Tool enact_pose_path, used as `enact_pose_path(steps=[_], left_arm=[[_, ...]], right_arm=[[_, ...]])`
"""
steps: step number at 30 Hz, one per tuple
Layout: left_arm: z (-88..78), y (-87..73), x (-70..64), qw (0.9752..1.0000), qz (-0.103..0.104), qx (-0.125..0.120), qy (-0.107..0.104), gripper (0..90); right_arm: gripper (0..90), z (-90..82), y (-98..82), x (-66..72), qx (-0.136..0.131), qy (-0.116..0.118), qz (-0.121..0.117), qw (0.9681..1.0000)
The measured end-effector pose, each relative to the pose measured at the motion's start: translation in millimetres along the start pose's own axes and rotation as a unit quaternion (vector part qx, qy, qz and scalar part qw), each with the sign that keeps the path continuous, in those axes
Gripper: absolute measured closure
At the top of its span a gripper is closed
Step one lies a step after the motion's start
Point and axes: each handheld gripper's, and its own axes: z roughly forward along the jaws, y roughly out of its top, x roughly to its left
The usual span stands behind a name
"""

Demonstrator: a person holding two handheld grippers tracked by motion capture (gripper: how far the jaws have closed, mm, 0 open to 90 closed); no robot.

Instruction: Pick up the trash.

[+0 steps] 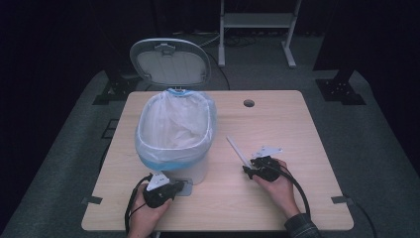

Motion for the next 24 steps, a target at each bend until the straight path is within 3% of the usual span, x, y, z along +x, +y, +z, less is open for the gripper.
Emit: enact_pose_path(steps=[24], left_arm=[[0.1, 0.0, -0.2, 1.0, 0.0, -0.001, 0.001, 89.0]], right_arm=[[74.5, -7.3, -6.1, -1.0, 0.001, 0.0, 0.013, 0.9999]])
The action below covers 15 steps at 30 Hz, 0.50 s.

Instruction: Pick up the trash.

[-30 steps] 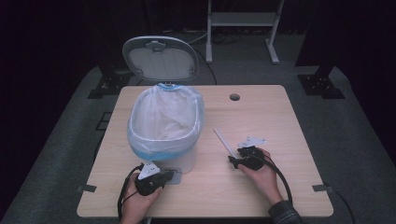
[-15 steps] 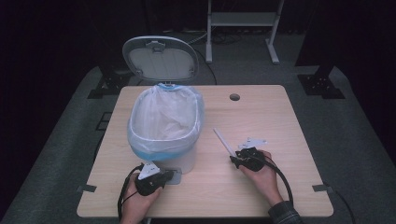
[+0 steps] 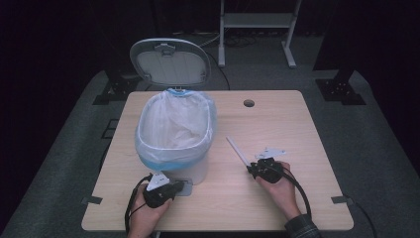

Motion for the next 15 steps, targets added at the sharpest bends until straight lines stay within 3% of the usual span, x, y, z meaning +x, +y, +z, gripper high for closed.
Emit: enact_pose_path(steps=[15], left_arm=[[0.0, 0.0, 0.1, 1.0, 0.0, 0.0, 0.0, 88.9]], right_arm=[[79.1, -1.5, -0.6, -1.9, 0.002, 0.001, 0.01, 0.9999]])
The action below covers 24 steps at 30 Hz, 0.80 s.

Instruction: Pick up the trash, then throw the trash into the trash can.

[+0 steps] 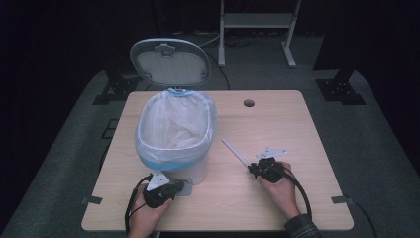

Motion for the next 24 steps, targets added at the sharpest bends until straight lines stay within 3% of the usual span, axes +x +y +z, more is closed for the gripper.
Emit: enact_pose_path(steps=[13, 24], left_arm=[[0.0, 0.0, -0.1, 1.0, 0.0, 0.0, 0.001, 89.0], [0.0, 0.0, -0.1, 1.0, 0.0, 0.0, 0.0, 88.9]], right_arm=[[79.4, -10.6, -0.1, -12.6, -0.011, 0.001, 0.019, 0.9998], [79.4, -23.6, 1.2, -19.0, -0.029, 0.008, 0.018, 0.9994]])
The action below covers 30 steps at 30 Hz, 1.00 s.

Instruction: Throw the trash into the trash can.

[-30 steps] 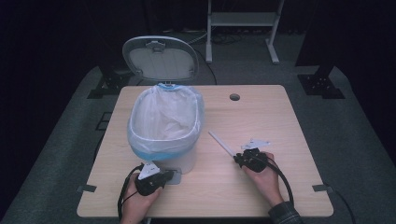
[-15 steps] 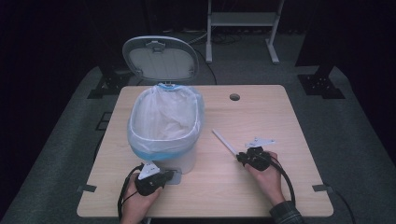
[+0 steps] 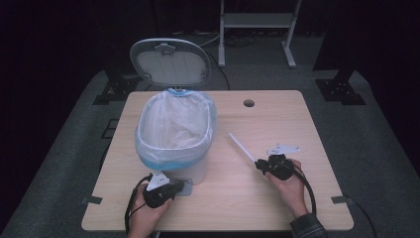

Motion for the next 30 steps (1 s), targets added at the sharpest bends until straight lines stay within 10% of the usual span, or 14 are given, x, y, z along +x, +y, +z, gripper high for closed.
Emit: enact_pose_path(steps=[30], left_arm=[[0.0, 0.0, 0.2, 1.0, 0.0, 0.0, 0.0, 88.9]], right_arm=[[79.5, -40.6, 10.8, -12.3, -0.069, 0.05, -0.002, 0.9964]])
